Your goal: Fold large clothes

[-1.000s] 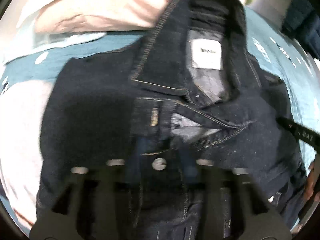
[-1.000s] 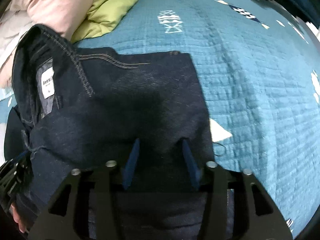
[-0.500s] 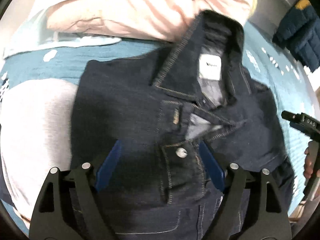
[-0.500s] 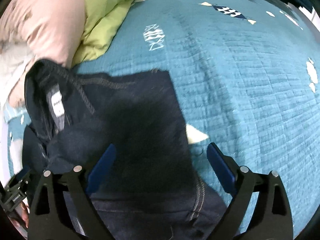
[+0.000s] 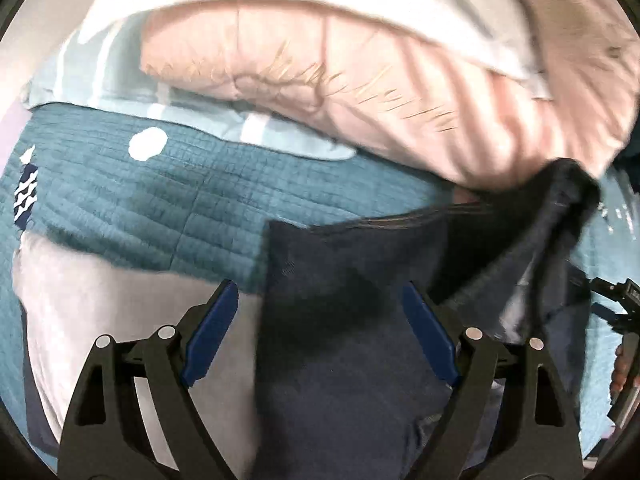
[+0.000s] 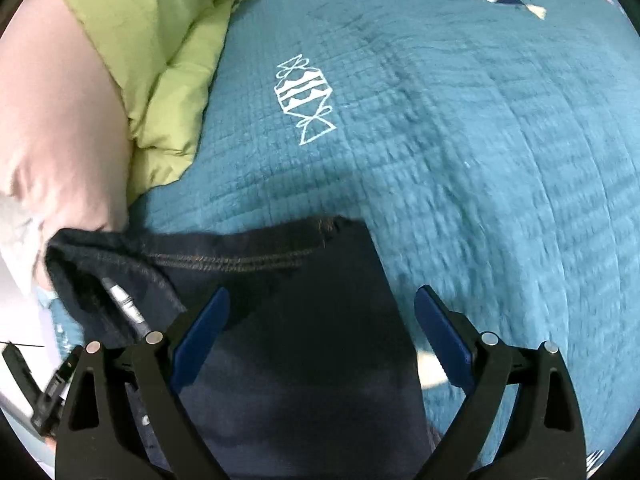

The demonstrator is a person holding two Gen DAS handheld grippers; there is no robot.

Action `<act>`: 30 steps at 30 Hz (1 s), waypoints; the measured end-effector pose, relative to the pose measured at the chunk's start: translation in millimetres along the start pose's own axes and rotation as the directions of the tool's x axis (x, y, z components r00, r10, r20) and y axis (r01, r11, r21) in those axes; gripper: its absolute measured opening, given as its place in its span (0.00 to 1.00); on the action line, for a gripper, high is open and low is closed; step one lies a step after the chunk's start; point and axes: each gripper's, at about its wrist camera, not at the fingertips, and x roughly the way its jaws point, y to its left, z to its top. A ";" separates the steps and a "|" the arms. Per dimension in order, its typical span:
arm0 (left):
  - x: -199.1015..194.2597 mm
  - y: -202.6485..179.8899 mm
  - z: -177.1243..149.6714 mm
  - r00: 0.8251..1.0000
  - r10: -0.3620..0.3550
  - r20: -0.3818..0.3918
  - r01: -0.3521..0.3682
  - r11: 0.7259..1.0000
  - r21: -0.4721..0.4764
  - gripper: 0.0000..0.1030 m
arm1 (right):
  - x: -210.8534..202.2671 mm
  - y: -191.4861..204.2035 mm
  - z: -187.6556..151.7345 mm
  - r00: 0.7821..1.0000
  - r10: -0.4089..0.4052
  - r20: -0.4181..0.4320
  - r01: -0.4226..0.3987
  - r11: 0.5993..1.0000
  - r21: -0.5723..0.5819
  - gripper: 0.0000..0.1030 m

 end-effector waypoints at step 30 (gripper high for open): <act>-123.7 -63.9 -65.9 0.957 0.049 0.287 -0.128 0.956 0.264 0.11 | -135.0 35.1 -88.7 0.953 -0.119 0.278 0.171 0.971 -0.169 0.08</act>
